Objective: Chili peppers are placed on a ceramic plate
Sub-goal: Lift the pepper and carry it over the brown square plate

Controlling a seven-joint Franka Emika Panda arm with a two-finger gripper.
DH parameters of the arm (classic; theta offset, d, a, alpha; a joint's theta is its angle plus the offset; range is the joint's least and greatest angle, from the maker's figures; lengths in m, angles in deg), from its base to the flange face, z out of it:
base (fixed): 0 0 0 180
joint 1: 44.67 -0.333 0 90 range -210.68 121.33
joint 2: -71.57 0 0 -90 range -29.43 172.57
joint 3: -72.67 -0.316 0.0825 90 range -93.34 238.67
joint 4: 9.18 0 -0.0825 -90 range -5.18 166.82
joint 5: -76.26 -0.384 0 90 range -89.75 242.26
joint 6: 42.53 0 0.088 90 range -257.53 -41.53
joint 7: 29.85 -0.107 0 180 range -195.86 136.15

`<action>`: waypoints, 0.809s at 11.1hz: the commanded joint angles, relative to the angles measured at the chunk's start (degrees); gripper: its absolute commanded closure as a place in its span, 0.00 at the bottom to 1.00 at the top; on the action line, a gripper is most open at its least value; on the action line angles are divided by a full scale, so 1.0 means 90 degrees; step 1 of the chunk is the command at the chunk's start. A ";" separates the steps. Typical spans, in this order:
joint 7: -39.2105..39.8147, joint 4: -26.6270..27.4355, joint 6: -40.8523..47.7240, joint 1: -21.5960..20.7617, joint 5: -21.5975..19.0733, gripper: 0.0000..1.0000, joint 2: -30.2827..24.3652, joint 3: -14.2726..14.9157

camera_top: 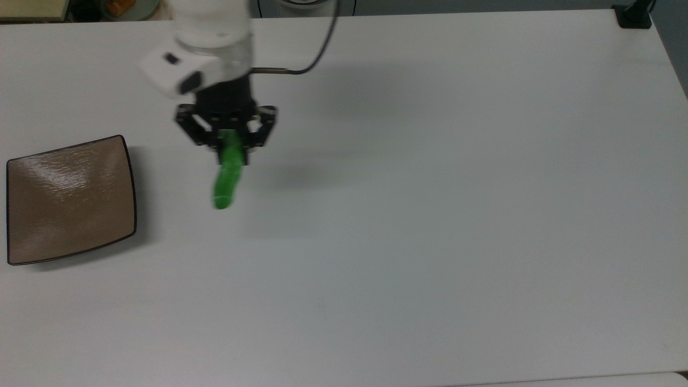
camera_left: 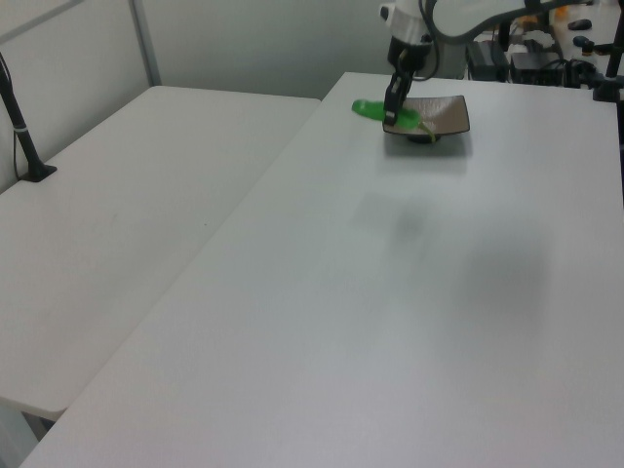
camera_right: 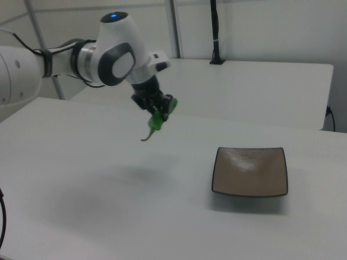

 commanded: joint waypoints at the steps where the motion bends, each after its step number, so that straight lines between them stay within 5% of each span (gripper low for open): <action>1: 0.0671 0.0048 -0.0695 0.0636 -0.0641 0.85 0.0007 0.0031; 6: 0.1347 0.0067 -0.1222 0.1584 -0.1911 0.84 0.0251 0.0051; 9: 0.1543 0.0068 -0.1457 0.1887 -0.2098 0.80 0.0563 0.0118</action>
